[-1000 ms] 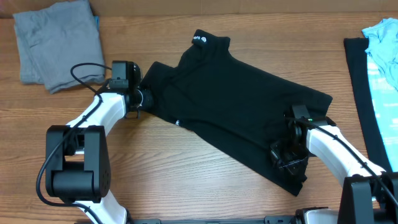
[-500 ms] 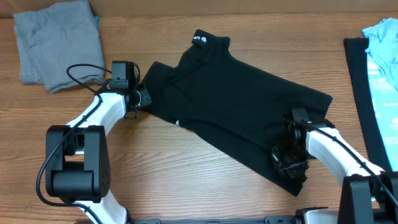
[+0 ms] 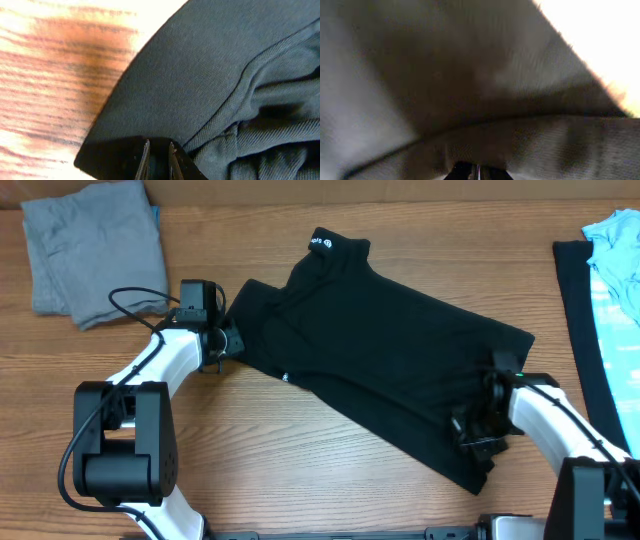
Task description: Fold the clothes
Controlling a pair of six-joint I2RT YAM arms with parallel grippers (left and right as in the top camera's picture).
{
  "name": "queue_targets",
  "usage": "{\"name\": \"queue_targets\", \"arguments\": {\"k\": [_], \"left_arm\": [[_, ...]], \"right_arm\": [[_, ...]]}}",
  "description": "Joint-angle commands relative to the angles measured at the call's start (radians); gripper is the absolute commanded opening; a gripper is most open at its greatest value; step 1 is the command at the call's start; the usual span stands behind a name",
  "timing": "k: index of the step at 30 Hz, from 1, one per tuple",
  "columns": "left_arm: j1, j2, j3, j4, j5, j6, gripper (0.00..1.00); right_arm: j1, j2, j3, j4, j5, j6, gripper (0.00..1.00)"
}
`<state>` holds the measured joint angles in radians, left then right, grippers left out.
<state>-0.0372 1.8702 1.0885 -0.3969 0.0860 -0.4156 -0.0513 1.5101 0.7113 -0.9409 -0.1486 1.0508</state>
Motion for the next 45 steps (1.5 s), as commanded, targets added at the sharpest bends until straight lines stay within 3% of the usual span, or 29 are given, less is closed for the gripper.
{"name": "queue_targets", "arguments": {"k": [1, 3, 8, 12, 22, 26, 30, 33, 37, 42, 45], "left_arm": [[0.005, 0.015, 0.023, -0.019, 0.098, -0.027, 0.18], [0.004, 0.015, 0.023, -0.032, 0.155, -0.027, 0.18], [0.003, 0.015, 0.023, -0.090, 0.230, -0.035, 0.27], [0.003, 0.015, 0.023, -0.134, 0.256, -0.034, 0.27], [-0.008, 0.014, 0.026, -0.150, 0.348, -0.033, 0.15], [-0.046, 0.010, 0.027, -0.158, 0.391, -0.023, 0.05], [-0.116, -0.015, 0.027, -0.175, 0.401, -0.002, 0.04], [-0.173, -0.056, 0.029, -0.172, 0.329, 0.009, 0.04], [-0.227, -0.132, 0.053, -0.174, 0.123, 0.008, 0.05], [-0.224, -0.165, 0.121, -0.203, -0.051, 0.008, 0.16], [-0.198, -0.163, 0.153, -0.244, -0.099, 0.008, 0.26]], "right_arm": [[-0.059, 0.000, -0.006, 0.012, 0.016, -0.046, 0.04], [-0.086, 0.000, -0.006, 0.021, 0.016, -0.067, 0.04], [-0.159, 0.000, -0.006, 0.028, 0.017, -0.091, 0.05], [-0.239, 0.000, -0.005, 0.065, 0.017, -0.124, 0.05], [-0.438, 0.000, 0.074, 0.168, 0.016, -0.162, 0.10], [-0.495, 0.000, 0.164, 0.158, 0.005, -0.162, 0.13], [-0.526, 0.000, 0.289, 0.111, 0.006, -0.166, 0.16], [-0.526, 0.000, 0.395, 0.022, -0.023, -0.226, 0.15], [-0.505, -0.001, 0.495, -0.074, -0.043, -0.328, 0.15], [-0.466, 0.000, 0.515, -0.116, -0.049, -0.367, 0.22], [-0.432, 0.000, 0.514, -0.143, -0.048, -0.379, 0.33]]}}
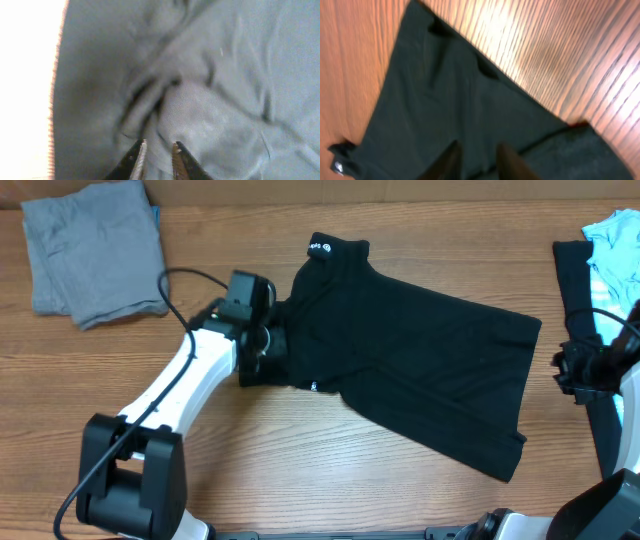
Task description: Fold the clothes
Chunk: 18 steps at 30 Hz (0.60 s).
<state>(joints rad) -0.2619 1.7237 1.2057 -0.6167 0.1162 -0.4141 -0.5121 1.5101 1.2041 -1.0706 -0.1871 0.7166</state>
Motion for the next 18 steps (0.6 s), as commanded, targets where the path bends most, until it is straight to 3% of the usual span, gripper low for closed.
{"name": "queue_targets", "arguments": {"k": [1, 4, 5, 8, 13, 18], "left_arm": [[0.035, -0.016, 0.043, -0.032, -0.131, 0.009, 0.29], [0.058, -0.016, 0.051, -0.045, -0.095, 0.038, 0.28], [0.060, -0.016, 0.051, -0.051, -0.073, 0.043, 0.23], [0.051, 0.000, 0.051, -0.077, 0.022, 0.088, 0.12], [0.012, 0.056, 0.051, -0.111, 0.063, 0.102, 0.04], [-0.007, 0.130, 0.051, -0.109, 0.129, 0.127, 0.04]], "right_arm": [[0.046, 0.000, 0.020, -0.031, -0.010, -0.045, 0.36], [0.111, 0.000, 0.008, -0.091, -0.006, -0.053, 0.40], [0.138, 0.000, -0.002, -0.108, -0.001, -0.052, 0.39], [0.212, 0.000, -0.046, -0.122, 0.002, -0.051, 0.32], [0.328, 0.000, -0.164, -0.078, 0.006, 0.025, 0.26], [0.355, 0.000, -0.270, -0.005, 0.005, 0.070, 0.26]]}}
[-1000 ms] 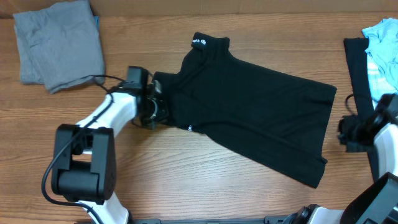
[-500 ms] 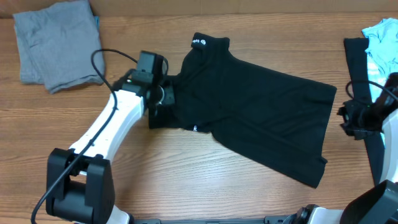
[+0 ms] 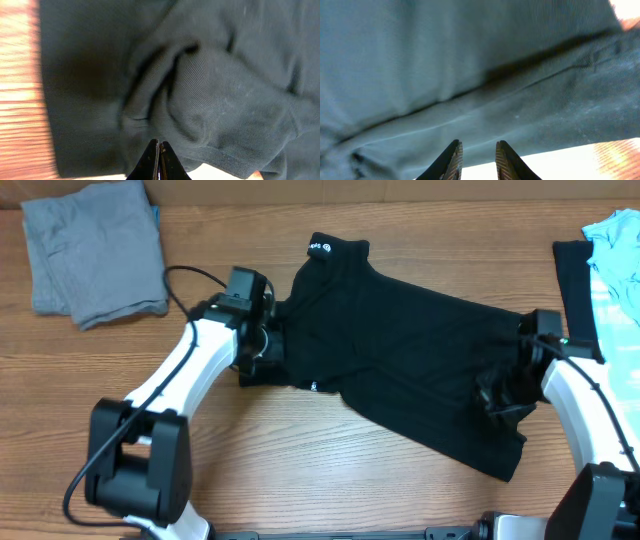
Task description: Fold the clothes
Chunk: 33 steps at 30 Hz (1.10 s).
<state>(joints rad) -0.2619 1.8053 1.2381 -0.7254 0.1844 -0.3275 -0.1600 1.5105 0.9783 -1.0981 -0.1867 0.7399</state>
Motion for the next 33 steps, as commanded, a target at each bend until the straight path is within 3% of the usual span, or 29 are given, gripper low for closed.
{"name": "queue_targets", "arguments": {"k": [1, 11, 17, 23, 33], "left_arm": [[-0.007, 0.062, 0.019, 0.000, 0.061, 0.040, 0.04], [-0.005, 0.184, 0.019, 0.042, 0.069, 0.040, 0.08], [0.017, 0.238, 0.019, 0.036, 0.054, 0.013, 0.04], [0.117, 0.241, 0.019, -0.060, -0.056, -0.161, 0.04], [0.261, 0.241, 0.019, -0.229, -0.054, -0.167, 0.04]], "right_arm": [[0.003, -0.001, -0.064, 0.035, 0.001, 0.053, 0.26], [0.003, 0.000, -0.228, 0.134, 0.002, 0.177, 0.26], [0.002, 0.000, -0.283, 0.190, 0.002, 0.208, 0.26], [0.002, 0.001, -0.313, 0.218, 0.002, 0.260, 0.27], [-0.026, 0.007, -0.315, 0.375, 0.021, 0.259, 0.28]]}}
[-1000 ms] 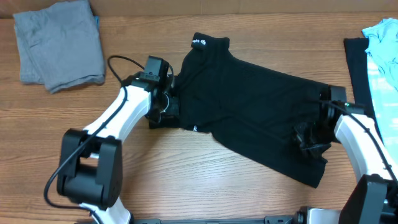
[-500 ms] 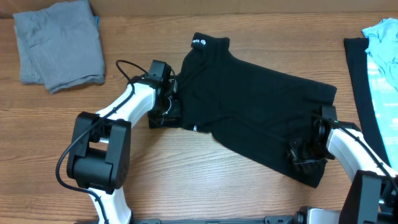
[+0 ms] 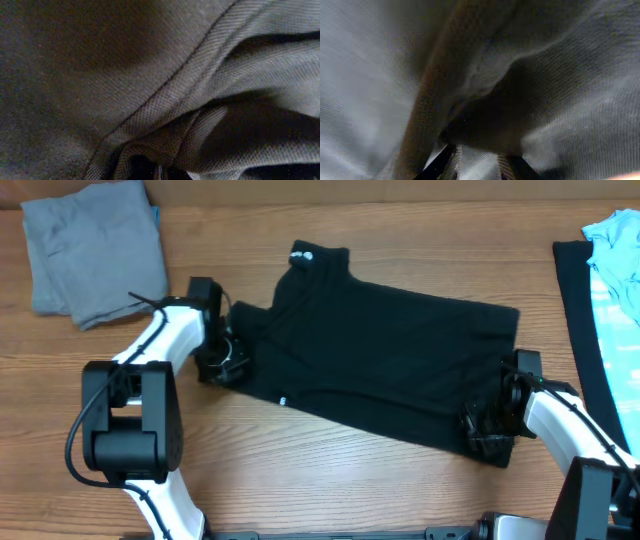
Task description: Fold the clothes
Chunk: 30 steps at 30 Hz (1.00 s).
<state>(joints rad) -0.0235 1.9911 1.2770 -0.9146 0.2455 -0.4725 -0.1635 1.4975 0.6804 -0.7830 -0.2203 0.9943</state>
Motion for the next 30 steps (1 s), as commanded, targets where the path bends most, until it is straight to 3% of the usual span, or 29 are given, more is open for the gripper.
{"name": "queue_targets", "arguments": {"k": [1, 8, 14, 22, 27, 29, 30], "left_arm": [[0.023, 0.055, -0.020, -0.052, -0.115, -0.024, 0.04], [-0.028, 0.035, -0.020, -0.121, -0.114, -0.098, 0.04], [-0.129, -0.098, -0.019, -0.095, -0.164, -0.175, 0.04], [-0.146, -0.274, -0.017, -0.054, -0.315, -0.178, 0.06], [-0.146, -0.280, -0.017, -0.039, -0.356, -0.141, 0.19], [-0.146, -0.280, 0.000, -0.027, -0.349, -0.067, 0.27], [-0.146, -0.280, 0.020, -0.029, -0.349, -0.032, 0.36]], "right_arm": [[-0.034, 0.020, -0.012, 0.066, 0.063, 0.000, 0.29], [-0.150, 0.020, 0.080, 0.038, 0.114, -0.142, 0.33], [-0.220, 0.020, 0.159, -0.029, 0.119, -0.215, 0.41], [-0.211, 0.019, 0.245, -0.159, 0.113, -0.326, 0.34], [-0.177, 0.019, 0.247, -0.157, 0.103, -0.354, 0.38], [-0.167, 0.019, 0.267, -0.150, 0.103, -0.383, 0.47], [-0.164, 0.019, 0.290, -0.151, 0.102, -0.394, 0.56]]}}
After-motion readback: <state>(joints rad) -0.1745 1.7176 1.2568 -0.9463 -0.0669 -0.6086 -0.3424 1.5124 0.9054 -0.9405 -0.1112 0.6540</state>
